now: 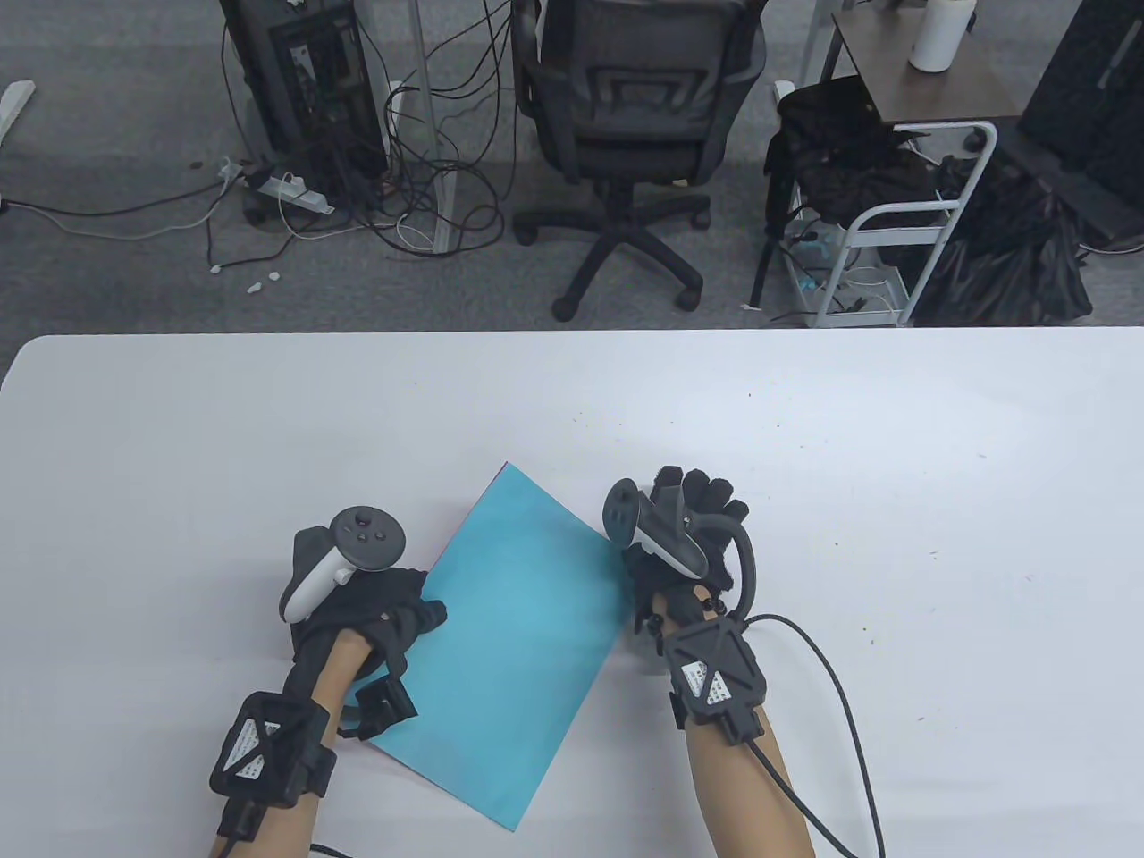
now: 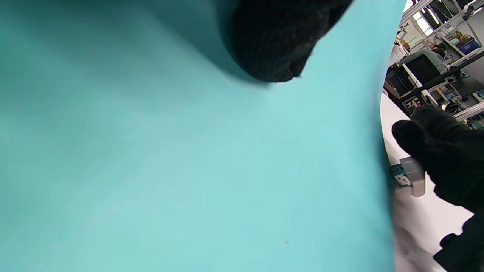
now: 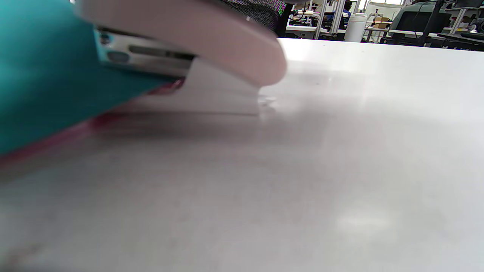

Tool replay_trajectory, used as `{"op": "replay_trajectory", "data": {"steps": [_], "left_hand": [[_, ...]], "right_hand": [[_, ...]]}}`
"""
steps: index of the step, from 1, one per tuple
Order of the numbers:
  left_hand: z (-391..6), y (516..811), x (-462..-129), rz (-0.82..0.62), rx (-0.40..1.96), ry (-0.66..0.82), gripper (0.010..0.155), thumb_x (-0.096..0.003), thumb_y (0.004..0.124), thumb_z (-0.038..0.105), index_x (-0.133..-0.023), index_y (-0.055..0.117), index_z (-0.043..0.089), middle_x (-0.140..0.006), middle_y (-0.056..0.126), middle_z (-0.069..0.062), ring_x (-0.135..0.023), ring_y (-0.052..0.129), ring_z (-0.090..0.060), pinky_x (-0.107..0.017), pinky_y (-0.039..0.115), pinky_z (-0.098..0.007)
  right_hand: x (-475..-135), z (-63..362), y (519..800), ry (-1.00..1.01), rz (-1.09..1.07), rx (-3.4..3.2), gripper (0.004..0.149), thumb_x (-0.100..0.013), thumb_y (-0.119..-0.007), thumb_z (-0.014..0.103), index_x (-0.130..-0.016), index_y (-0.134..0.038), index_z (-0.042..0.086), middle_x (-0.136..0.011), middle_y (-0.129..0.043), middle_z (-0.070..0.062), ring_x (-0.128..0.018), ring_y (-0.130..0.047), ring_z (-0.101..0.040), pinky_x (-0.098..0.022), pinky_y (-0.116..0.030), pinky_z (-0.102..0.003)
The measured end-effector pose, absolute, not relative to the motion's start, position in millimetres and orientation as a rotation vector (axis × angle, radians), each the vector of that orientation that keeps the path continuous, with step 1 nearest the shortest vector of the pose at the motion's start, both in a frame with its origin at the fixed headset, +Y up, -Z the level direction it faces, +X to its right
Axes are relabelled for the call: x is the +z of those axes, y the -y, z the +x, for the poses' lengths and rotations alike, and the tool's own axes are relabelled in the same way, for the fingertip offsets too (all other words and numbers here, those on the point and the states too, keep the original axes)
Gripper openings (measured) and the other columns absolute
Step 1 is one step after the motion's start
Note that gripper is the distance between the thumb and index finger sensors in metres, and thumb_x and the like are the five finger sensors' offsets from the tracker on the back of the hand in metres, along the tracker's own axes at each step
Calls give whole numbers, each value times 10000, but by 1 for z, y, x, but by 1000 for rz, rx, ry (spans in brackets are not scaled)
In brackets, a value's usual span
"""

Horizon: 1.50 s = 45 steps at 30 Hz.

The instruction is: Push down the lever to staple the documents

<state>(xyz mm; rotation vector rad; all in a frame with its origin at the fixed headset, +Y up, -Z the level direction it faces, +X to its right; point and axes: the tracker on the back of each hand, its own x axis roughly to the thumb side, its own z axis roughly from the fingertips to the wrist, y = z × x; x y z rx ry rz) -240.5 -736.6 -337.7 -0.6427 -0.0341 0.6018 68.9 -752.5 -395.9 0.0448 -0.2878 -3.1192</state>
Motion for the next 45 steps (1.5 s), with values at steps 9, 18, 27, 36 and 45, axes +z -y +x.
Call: {"op": "replay_trajectory", "data": {"steps": [9, 18, 27, 36, 45], "left_hand": [[-262, 726, -332, -658, 695, 33, 416, -557, 824, 229, -944, 843, 78, -767, 1034, -120, -577, 1056, -297, -495, 862, -594], [-299, 705, -322, -587, 800, -5, 416, -560, 824, 224, -943, 844, 62, -757, 1039, -129, -557, 1061, -294, -483, 869, -590], [-327, 687, -307, -457, 1049, 5, 418, -566, 817, 227, -947, 834, 59, -755, 1037, -130, -547, 1063, -287, -471, 877, -582], [-323, 700, -295, -365, 1108, -59, 421, -567, 810, 231, -947, 824, 51, -752, 1033, -125, -542, 1065, -278, -461, 885, -575], [-318, 726, -290, -360, 1038, -159, 420, -566, 810, 237, -942, 824, 50, -748, 1033, -123, -544, 1067, -272, -463, 886, -571]], "right_hand": [[-396, 69, 752, 292, 50, -3122, 879, -545, -472, 499, -1100, -165, -110, -1098, -235, -437, -978, -323, -700, -670, -358, -793], [-396, 69, 752, 293, 49, -3118, 879, -543, -466, 501, -1099, -165, -109, -1096, -242, -437, -979, -322, -700, -670, -359, -793], [-386, 76, 729, 225, 34, -3182, 879, -542, -460, 504, -1102, -162, -105, -1096, -241, -439, -978, -317, -704, -671, -362, -792], [-339, 122, 701, 112, -15, -3294, 861, -549, -500, 511, -1122, -216, -66, -1113, -220, -408, -996, -272, -674, -671, -347, -787], [-286, 169, 710, 16, -140, -3340, 852, -552, -532, 512, -1126, -251, -51, -1119, -221, -383, -997, -223, -658, -654, -310, -799]]}}
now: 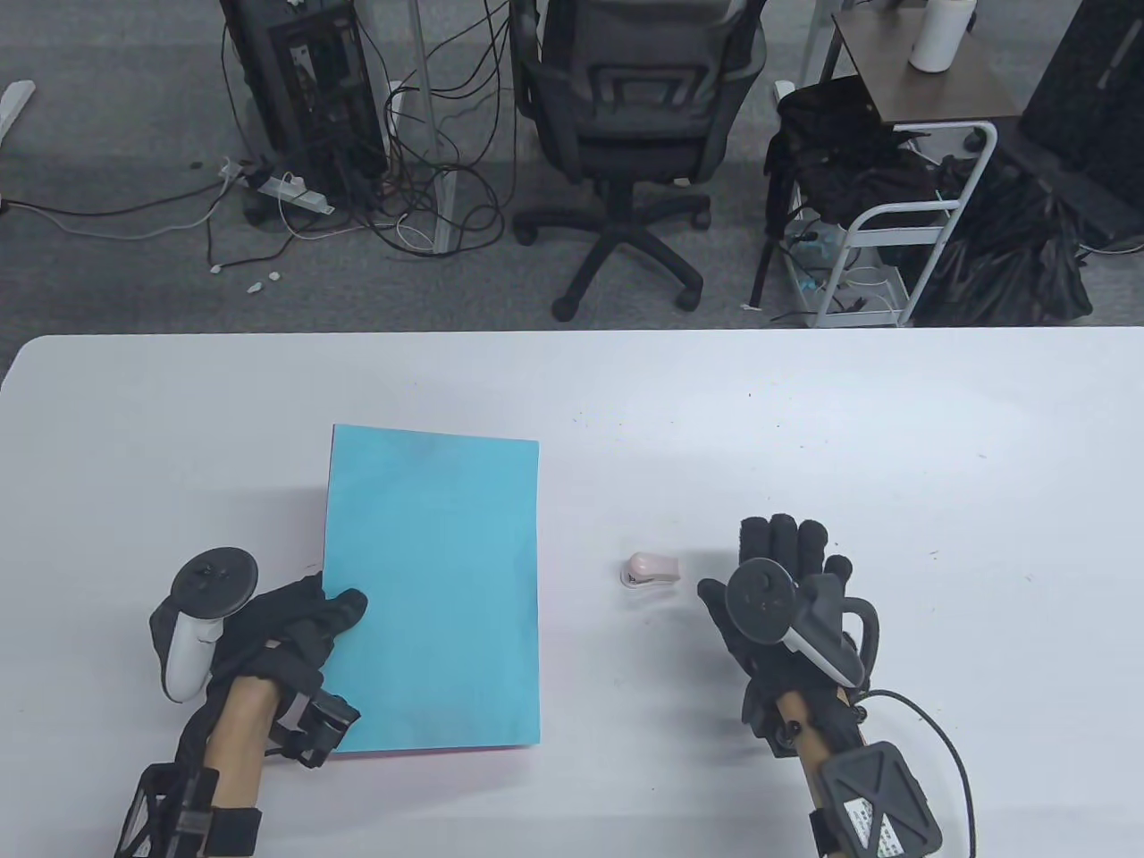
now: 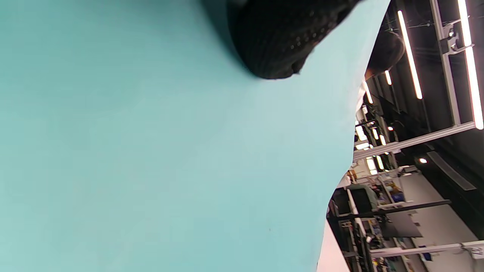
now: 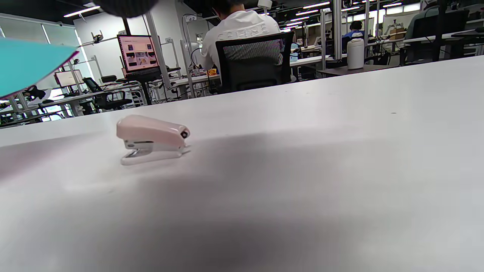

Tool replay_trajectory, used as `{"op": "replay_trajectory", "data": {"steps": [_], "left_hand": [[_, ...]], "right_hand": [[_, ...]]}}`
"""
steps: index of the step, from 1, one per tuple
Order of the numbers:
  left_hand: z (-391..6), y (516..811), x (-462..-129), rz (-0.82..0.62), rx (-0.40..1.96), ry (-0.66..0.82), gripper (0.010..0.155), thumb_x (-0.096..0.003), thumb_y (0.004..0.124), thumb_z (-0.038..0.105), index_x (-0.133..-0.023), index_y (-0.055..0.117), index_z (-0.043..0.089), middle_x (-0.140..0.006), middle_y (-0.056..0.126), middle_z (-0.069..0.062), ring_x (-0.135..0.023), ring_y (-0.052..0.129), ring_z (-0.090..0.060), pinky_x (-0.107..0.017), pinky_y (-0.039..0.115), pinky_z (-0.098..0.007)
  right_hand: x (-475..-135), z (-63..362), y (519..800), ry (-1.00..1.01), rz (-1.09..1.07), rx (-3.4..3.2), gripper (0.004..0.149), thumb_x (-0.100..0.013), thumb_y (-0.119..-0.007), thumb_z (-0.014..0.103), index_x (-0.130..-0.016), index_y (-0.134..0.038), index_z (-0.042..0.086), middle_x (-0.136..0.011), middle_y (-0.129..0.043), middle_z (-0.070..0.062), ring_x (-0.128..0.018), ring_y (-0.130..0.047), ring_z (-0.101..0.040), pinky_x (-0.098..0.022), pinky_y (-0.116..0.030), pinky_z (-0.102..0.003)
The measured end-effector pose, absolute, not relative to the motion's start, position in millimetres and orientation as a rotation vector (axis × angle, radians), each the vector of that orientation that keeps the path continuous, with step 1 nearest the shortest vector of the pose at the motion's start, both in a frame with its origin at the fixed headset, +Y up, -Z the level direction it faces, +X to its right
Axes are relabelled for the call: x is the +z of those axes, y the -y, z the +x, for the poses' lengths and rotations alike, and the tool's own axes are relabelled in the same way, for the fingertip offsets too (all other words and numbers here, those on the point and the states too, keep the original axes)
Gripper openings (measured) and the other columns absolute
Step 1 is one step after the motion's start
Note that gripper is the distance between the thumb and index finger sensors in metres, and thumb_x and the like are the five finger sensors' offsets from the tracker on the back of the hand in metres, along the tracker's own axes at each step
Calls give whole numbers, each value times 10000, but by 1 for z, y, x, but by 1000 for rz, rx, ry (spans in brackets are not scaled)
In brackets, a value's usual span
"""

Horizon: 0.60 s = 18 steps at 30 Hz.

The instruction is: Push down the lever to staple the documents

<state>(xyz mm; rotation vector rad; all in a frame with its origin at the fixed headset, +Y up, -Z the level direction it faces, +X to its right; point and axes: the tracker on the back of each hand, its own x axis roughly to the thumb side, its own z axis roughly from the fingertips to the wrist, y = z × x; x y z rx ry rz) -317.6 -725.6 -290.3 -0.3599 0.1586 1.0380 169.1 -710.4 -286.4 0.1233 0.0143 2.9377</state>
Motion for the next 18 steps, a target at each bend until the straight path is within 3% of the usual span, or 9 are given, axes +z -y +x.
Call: {"op": "replay_trajectory", "data": {"steps": [5, 13, 18], "left_hand": [[-312, 737, -295, -354, 984, -193, 420, -570, 809, 240, -941, 823, 45, -749, 1032, -122, -549, 1066, -272, -468, 885, -570], [-301, 744, -297, -342, 802, -247, 413, -578, 811, 251, -938, 826, 49, -769, 1026, -119, -589, 1057, -288, -494, 868, -585], [-287, 744, -299, -351, 651, -303, 399, -585, 807, 269, -944, 831, 98, -897, 908, -180, -757, 927, -406, -574, 744, -697]], "right_hand": [[-279, 179, 727, -46, 120, 2935, 854, -554, -544, 506, -1122, -251, -60, -1115, -216, -390, -989, -212, -664, -650, -302, -801], [-280, 179, 730, -26, 130, 2950, 856, -553, -544, 506, -1120, -248, -61, -1113, -216, -390, -987, -214, -666, -649, -304, -802], [-278, 178, 729, -35, 136, 2943, 856, -553, -543, 508, -1121, -248, -61, -1114, -216, -390, -989, -217, -667, -650, -306, -802]]}}
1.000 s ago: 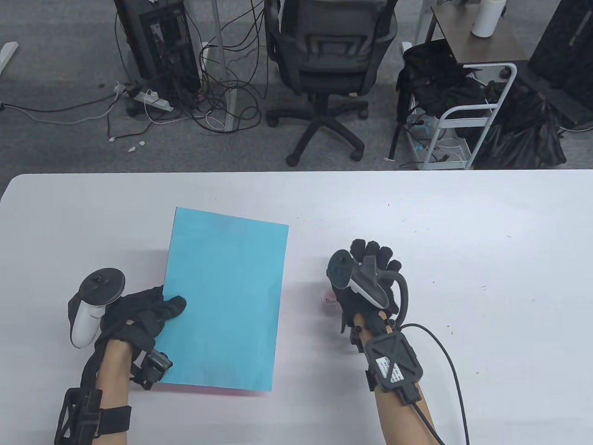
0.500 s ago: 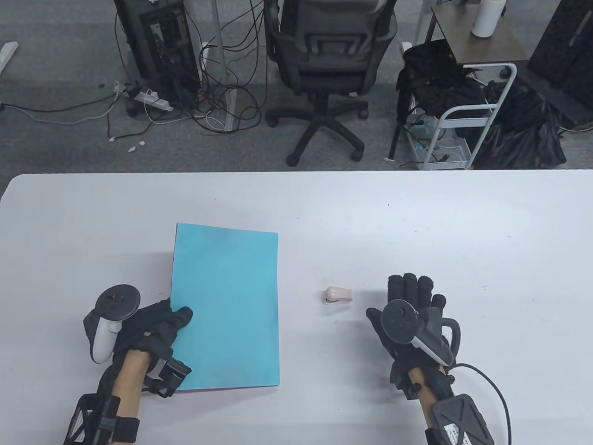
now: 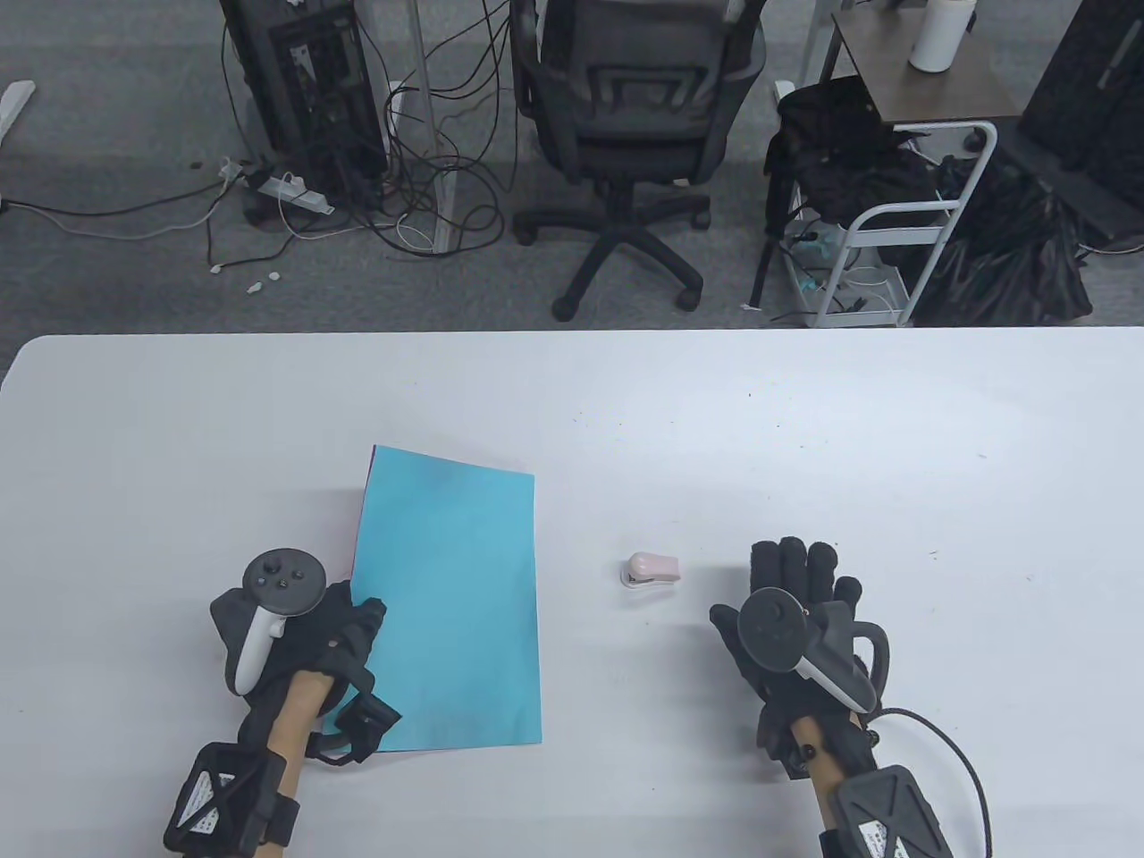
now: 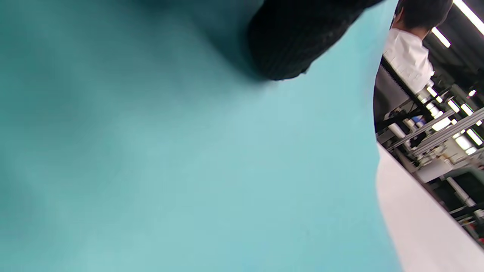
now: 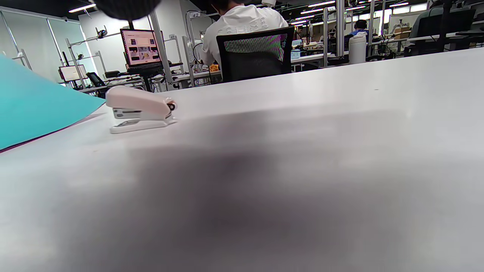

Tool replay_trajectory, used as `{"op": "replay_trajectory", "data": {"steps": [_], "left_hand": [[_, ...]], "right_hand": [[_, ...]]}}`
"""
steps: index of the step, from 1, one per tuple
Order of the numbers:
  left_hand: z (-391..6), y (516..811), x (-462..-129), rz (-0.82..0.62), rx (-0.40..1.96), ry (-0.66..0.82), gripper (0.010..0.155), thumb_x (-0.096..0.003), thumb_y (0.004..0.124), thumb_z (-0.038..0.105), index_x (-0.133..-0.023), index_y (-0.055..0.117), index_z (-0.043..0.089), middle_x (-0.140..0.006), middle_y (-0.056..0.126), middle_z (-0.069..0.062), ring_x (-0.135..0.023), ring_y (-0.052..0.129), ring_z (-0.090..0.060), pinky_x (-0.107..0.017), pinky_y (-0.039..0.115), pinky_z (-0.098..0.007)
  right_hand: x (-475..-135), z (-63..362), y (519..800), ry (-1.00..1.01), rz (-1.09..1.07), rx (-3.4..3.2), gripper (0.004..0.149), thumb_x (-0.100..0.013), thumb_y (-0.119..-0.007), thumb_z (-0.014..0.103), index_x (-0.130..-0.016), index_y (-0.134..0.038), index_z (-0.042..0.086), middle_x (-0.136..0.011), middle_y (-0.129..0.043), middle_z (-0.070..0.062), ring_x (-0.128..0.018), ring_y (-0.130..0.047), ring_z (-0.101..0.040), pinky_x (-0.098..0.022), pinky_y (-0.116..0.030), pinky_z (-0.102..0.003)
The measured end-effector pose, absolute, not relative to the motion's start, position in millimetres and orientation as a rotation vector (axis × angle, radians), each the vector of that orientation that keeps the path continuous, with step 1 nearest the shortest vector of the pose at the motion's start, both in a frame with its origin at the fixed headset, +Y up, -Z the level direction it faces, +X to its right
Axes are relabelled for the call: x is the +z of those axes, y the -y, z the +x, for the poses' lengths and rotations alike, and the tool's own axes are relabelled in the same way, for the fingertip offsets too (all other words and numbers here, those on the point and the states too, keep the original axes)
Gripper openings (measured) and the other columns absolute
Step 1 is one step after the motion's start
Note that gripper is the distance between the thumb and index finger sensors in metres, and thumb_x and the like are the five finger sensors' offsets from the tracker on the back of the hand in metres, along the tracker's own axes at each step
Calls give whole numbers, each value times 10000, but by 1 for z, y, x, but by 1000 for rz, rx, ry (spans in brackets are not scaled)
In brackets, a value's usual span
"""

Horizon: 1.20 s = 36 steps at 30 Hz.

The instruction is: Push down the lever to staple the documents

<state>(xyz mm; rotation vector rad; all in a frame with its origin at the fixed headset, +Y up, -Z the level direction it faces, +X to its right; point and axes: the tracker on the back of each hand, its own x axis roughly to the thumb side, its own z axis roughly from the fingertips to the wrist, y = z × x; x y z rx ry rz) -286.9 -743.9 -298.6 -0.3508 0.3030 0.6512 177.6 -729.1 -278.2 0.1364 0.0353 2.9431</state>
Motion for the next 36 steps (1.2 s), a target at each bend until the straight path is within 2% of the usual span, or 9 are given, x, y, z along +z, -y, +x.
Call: {"op": "replay_trajectory", "data": {"steps": [3, 9, 15, 18, 24, 30, 36], "left_hand": [[-282, 745, -301, -351, 567, -340, 396, -583, 810, 267, -937, 839, 91, -852, 859, -181, -752, 877, -420, -574, 684, -758], [-277, 750, -305, -347, 461, -357, 424, -561, 832, 261, -930, 844, 52, -776, 899, -147, -688, 919, -372, -566, 704, -748], [-269, 750, -307, -313, 312, -373, 610, -542, 858, 277, -1035, 704, -48, -761, 923, -120, -657, 951, -338, -565, 718, -740], [-265, 750, -307, -299, 252, -379, 657, -541, 864, 288, -1053, 666, -72, -764, 928, -117, -662, 955, -335, -567, 713, -742], [-257, 751, -309, -327, 125, -408, 710, -547, 855, 319, -1070, 626, -103, -787, 923, -120, -671, 952, -337, -573, 705, -747], [-254, 753, -311, -371, 71, -435, 682, -559, 829, 346, -1076, 644, -59, -822, 887, -121, -705, 916, -362, -584, 676, -760], [-257, 756, -309, -381, 50, -444, 673, -562, 803, 392, -1089, 637, 8, -980, 710, -265, -835, 732, -514, -597, 523, -829]], "right_hand": [[-278, 177, 730, -45, 140, 2938, 856, -554, -543, 508, -1120, -247, -62, -1114, -217, -391, -987, -218, -669, -651, -307, -802], [-278, 175, 730, -68, 153, 2937, 860, -554, -541, 510, -1120, -243, -63, -1114, -214, -392, -986, -216, -672, -650, -307, -803], [-279, 175, 731, -76, 150, 2931, 861, -554, -541, 511, -1121, -243, -64, -1114, -216, -391, -984, -224, -679, -648, -306, -806], [-278, 175, 731, -80, 147, 2928, 861, -554, -541, 510, -1120, -244, -66, -1114, -215, -393, -983, -227, -682, -648, -308, -805], [-278, 174, 731, -91, 152, 2929, 862, -554, -541, 511, -1121, -243, -66, -1113, -221, -391, -982, -231, -684, -647, -307, -806], [-278, 172, 732, -108, 155, 2934, 861, -554, -540, 511, -1121, -245, -66, -1115, -215, -390, -982, -230, -685, -646, -307, -807], [-278, 171, 732, -128, 156, 2938, 859, -554, -538, 511, -1122, -248, -65, -1115, -217, -391, -982, -230, -686, -647, -306, -808]]}}
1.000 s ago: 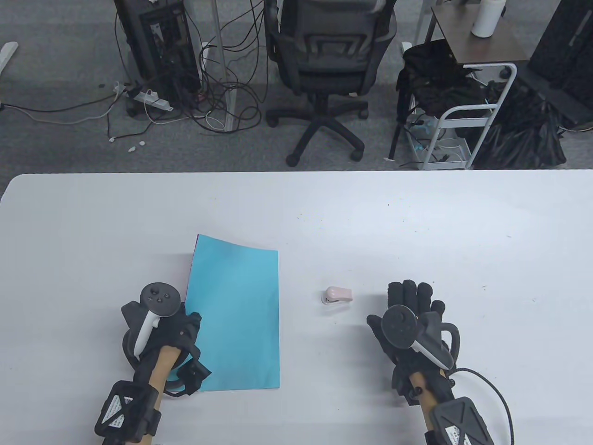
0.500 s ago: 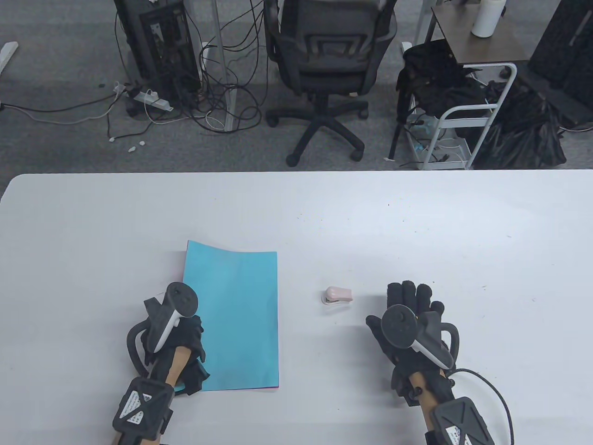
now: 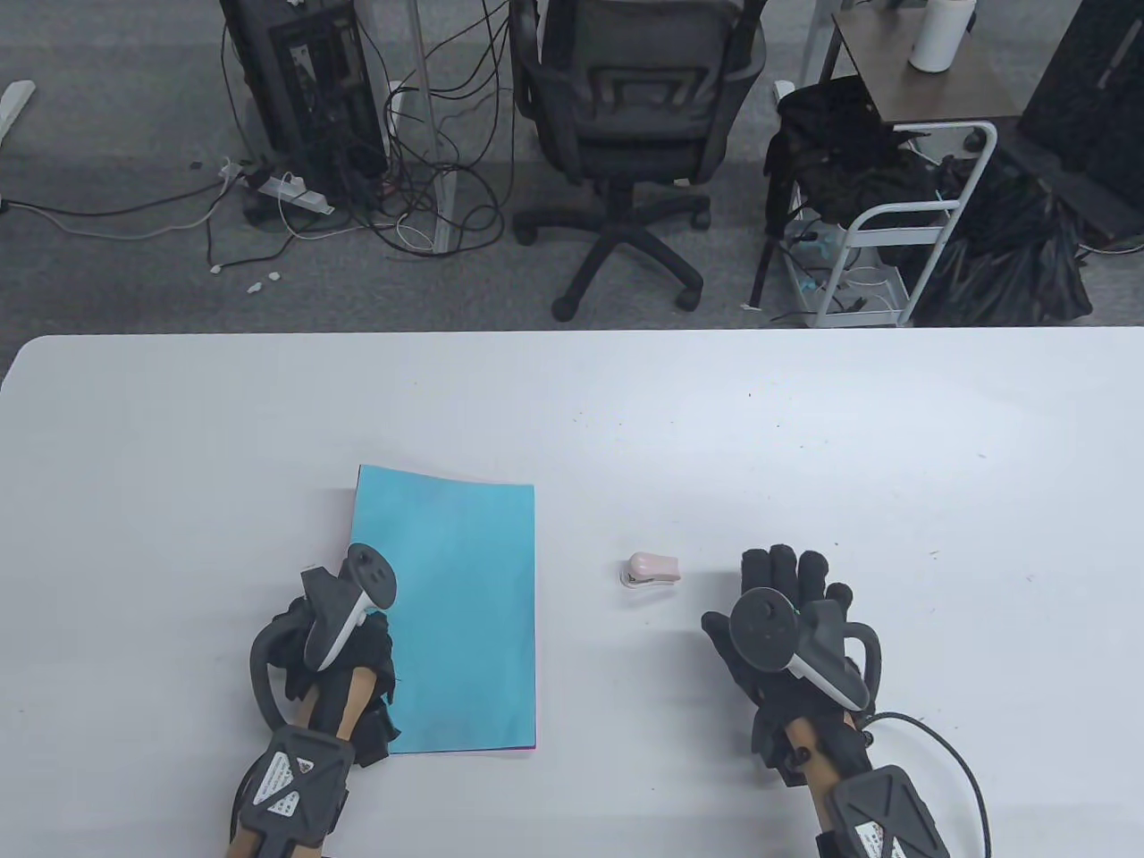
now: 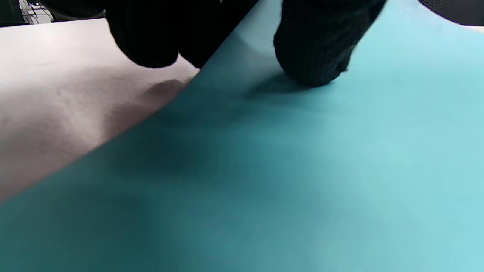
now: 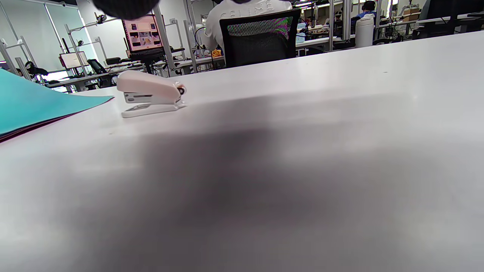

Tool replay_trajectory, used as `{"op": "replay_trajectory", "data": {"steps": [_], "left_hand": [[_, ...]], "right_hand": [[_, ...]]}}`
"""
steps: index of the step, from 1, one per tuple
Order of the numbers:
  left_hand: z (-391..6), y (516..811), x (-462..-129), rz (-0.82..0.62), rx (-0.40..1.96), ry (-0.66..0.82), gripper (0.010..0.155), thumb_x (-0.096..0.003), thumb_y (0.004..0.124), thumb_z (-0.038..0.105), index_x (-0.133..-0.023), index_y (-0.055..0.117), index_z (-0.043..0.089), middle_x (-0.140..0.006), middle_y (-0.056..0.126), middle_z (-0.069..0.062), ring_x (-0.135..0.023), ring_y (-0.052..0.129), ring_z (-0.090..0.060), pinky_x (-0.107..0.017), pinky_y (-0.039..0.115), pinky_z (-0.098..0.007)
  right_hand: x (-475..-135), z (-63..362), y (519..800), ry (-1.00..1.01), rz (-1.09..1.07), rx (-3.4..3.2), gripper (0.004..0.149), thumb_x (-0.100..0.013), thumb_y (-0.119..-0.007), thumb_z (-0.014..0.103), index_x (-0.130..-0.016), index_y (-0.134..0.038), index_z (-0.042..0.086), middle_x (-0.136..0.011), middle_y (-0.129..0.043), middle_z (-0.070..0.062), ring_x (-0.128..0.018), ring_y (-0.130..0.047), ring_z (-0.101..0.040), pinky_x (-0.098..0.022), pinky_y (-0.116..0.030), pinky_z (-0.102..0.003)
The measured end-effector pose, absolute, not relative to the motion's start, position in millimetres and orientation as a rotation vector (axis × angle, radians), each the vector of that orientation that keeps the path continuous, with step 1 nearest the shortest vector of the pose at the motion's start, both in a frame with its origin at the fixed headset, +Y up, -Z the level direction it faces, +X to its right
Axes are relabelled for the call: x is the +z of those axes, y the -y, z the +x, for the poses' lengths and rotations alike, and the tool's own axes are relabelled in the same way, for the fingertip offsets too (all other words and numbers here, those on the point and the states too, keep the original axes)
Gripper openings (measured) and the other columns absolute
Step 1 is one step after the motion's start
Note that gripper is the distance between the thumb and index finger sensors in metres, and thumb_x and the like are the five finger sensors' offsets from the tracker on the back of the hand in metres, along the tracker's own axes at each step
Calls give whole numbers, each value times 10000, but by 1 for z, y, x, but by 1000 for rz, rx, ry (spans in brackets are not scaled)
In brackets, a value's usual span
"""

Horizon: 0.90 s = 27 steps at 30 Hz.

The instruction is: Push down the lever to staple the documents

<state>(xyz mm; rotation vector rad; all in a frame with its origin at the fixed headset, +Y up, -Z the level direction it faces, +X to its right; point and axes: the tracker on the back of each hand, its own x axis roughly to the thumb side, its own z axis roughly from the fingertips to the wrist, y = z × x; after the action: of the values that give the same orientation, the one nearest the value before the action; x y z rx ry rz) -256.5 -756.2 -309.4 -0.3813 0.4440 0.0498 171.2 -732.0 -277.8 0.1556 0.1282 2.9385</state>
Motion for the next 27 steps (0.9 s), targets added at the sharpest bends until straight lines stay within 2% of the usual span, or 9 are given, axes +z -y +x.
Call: {"op": "replay_trajectory", "data": {"steps": [7, 20, 24, 27], "left_hand": [[-260, 761, -309, -420, 115, -439, 848, -571, 763, 375, -1146, 357, -97, -1091, 424, -388, -915, 557, -591, -613, 428, -843], [-265, 760, -308, -432, 181, -433, 867, -575, 766, 391, -1138, 339, -111, -1094, 405, -399, -923, 545, -597, -615, 423, -842], [-271, 753, -307, -431, 267, -427, 862, -579, 749, 400, -1139, 337, -111, -1097, 402, -403, -925, 541, -608, -613, 422, -845], [-274, 740, -304, -372, 301, -390, 868, -585, 731, 402, -1142, 303, -108, -1115, 354, -422, -946, 487, -657, -622, 432, -840]], "right_hand": [[-277, 171, 732, -131, 152, 2938, 860, -554, -538, 511, -1122, -246, -65, -1115, -216, -391, -983, -232, -685, -646, -306, -808], [-277, 170, 732, -133, 154, 2937, 860, -554, -537, 511, -1122, -246, -65, -1115, -210, -393, -982, -232, -687, -646, -307, -808], [-277, 171, 732, -134, 153, 2936, 857, -555, -536, 508, -1121, -245, -66, -1114, -209, -394, -981, -234, -688, -646, -306, -808], [-277, 172, 731, -139, 151, 2930, 859, -556, -534, 509, -1121, -240, -67, -1109, -200, -403, -980, -228, -690, -646, -305, -808]]}}
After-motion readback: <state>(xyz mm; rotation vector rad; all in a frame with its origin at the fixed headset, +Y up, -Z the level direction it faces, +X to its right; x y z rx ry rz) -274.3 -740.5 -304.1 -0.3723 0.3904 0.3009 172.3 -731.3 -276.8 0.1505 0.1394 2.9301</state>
